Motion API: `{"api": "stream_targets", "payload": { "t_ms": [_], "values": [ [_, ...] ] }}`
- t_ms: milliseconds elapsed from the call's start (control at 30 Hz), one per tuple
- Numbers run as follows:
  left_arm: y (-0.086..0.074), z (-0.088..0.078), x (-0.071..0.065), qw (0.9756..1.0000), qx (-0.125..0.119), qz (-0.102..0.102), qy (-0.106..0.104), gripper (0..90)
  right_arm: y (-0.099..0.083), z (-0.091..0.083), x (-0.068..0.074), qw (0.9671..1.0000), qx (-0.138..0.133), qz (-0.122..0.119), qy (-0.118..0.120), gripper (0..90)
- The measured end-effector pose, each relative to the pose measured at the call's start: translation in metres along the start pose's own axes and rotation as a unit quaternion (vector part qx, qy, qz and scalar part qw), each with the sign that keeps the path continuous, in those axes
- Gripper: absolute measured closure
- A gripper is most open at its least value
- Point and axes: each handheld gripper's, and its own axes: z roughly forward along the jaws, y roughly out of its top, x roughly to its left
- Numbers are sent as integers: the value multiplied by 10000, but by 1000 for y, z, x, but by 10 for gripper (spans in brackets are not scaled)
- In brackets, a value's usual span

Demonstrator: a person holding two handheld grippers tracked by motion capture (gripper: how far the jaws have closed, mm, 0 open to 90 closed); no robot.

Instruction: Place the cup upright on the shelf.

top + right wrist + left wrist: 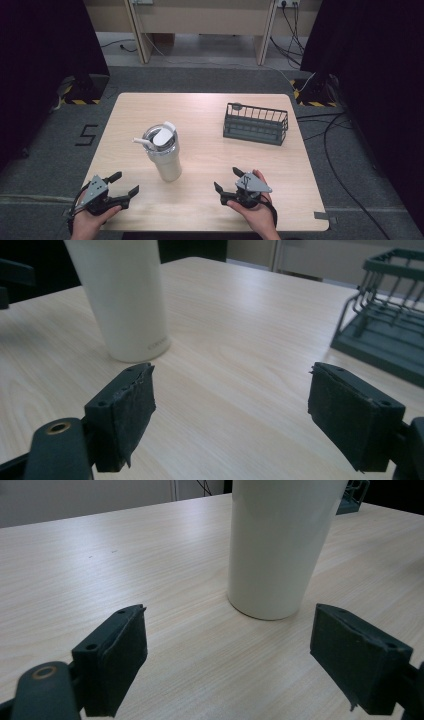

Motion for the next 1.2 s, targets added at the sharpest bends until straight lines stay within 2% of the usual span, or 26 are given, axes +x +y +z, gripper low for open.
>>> {"api": "stream_targets", "payload": {
  "t_ms": [233, 533, 700, 900, 1000, 1200],
  "values": [
    [0, -1, 0, 10000, -3, -2, -20, 145, 17, 18, 12, 9996, -72, -198, 201, 185],
    [0, 1, 0, 10000, 16, -43, -44, 145, 33, 41, 19, 9989, -112, -275, 361, 174],
    [0, 1, -1, 10000, 20, -17, -53, 145, 36, 51, 23, 9986, -39, -339, 397, 174],
    [0, 0, -1, 10000, -9, -13, -63, 145, 41, 67, 30, 9978, -9, -369, 554, 168],
    [0, 1, -1, 10000, -10, -27, -65, 145, 44, 78, 36, 9967, 107, -449, 671, 162],
    [1, 1, -1, 10000, -17, -13, -74, 145, 46, 90, 43, 9956, 110, -459, 811, 159]
  ]
}}
